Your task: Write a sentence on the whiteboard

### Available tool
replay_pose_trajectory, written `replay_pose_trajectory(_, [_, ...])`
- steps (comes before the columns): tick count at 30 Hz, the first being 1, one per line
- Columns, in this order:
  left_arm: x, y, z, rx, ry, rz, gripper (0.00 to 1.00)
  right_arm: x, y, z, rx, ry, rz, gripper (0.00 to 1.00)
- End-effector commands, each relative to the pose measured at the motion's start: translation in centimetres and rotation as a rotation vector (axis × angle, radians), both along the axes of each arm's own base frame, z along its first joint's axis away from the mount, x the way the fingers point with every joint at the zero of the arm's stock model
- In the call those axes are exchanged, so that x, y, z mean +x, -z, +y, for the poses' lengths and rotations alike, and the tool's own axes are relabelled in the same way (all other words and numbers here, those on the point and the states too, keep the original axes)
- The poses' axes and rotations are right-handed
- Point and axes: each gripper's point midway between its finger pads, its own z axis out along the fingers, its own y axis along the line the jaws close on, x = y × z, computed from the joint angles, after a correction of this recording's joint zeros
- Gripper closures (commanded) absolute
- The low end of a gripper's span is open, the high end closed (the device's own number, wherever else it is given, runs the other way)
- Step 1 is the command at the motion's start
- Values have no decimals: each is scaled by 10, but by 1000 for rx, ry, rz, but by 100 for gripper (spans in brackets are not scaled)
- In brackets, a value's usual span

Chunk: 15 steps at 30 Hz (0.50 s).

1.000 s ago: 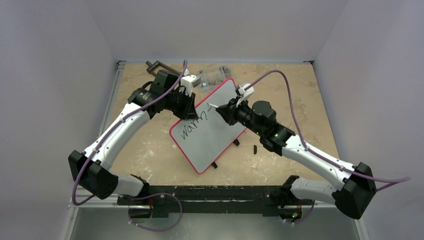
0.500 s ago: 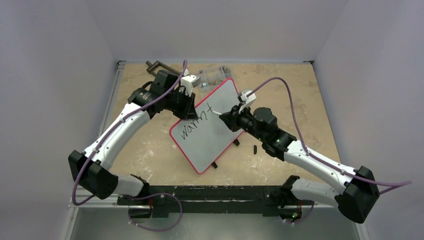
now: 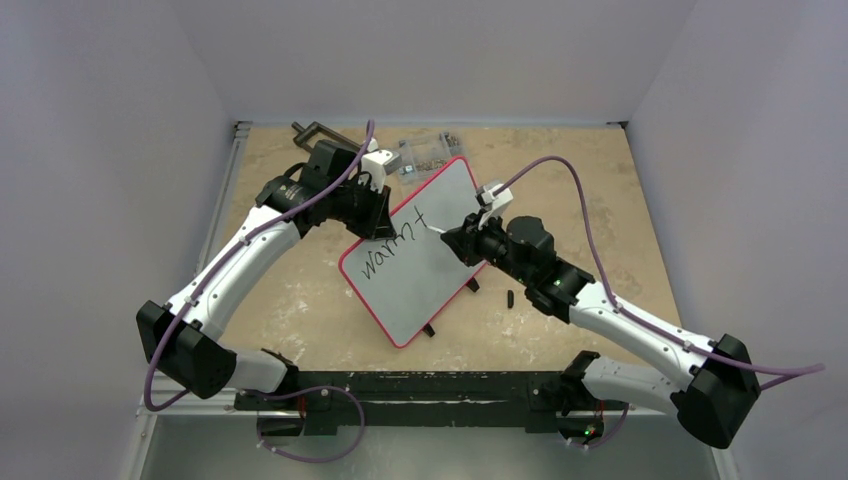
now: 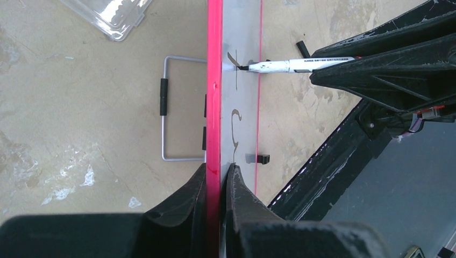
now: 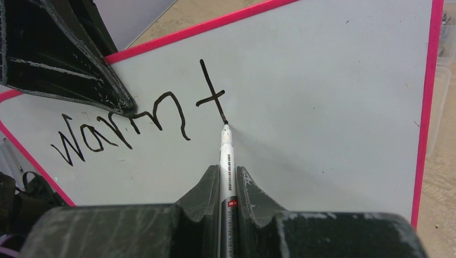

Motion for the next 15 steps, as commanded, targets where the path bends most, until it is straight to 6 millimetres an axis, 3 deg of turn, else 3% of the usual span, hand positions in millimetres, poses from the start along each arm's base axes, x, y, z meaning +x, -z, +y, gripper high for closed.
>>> replay_pose_trajectory(1, [19,20,47,248,-87,-96,100,11,-16,-3,-6,47,-26,100])
replay_pose_trajectory(8, [19,20,47,248,-86,-97,100,18,-39,1,5,51,-62,100])
replay_pose_trajectory(15, [18,19,47,245,-86,-99,100,10,-64,-7,37,55,-91,100])
